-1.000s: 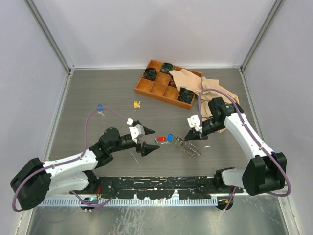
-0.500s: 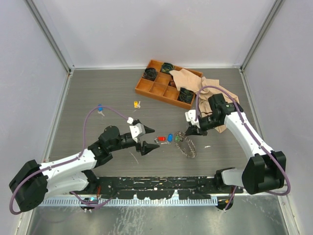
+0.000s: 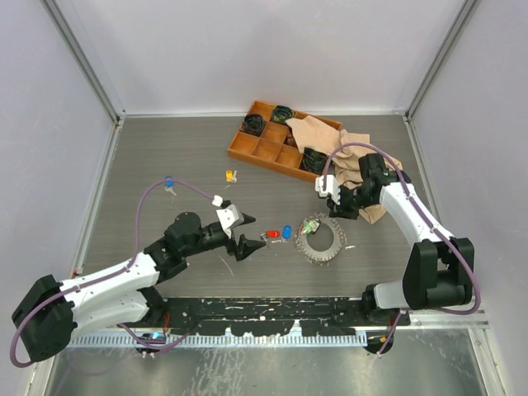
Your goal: Remove the keys from the keyring
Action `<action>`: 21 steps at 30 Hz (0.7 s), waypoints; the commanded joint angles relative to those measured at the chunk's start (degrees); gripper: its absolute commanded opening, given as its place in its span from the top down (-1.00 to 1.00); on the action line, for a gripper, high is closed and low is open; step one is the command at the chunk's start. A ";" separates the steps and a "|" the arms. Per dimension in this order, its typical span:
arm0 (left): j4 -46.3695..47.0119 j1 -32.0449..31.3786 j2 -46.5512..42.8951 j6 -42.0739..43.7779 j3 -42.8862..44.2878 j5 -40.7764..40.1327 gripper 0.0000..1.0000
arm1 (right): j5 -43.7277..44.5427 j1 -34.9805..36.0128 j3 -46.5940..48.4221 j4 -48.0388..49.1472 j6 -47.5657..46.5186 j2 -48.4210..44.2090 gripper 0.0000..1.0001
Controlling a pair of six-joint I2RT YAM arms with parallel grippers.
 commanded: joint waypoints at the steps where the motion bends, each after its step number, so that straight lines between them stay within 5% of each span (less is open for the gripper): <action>1: -0.88 -0.27 -1.58 -2.45 3.44 -4.42 -0.49 | 9.65 -0.45 -2.07 11.81 8.80 0.28 0.78; 7: -5.68 -0.13 -1.50 -9.37 5.79 -10.55 -0.55 | 18.52 -0.87 -2.12 19.99 19.13 2.66 0.69; 13: -16.43 2.44 -1.55 -17.33 12.20 -13.66 -0.72 | 17.43 -2.05 -3.19 25.36 25.45 -4.39 -0.14; 21: -22.46 22.67 -5.46 -36.16 18.77 -0.28 -0.96 | 8.80 -3.44 6.58 25.08 39.69 -13.92 -0.99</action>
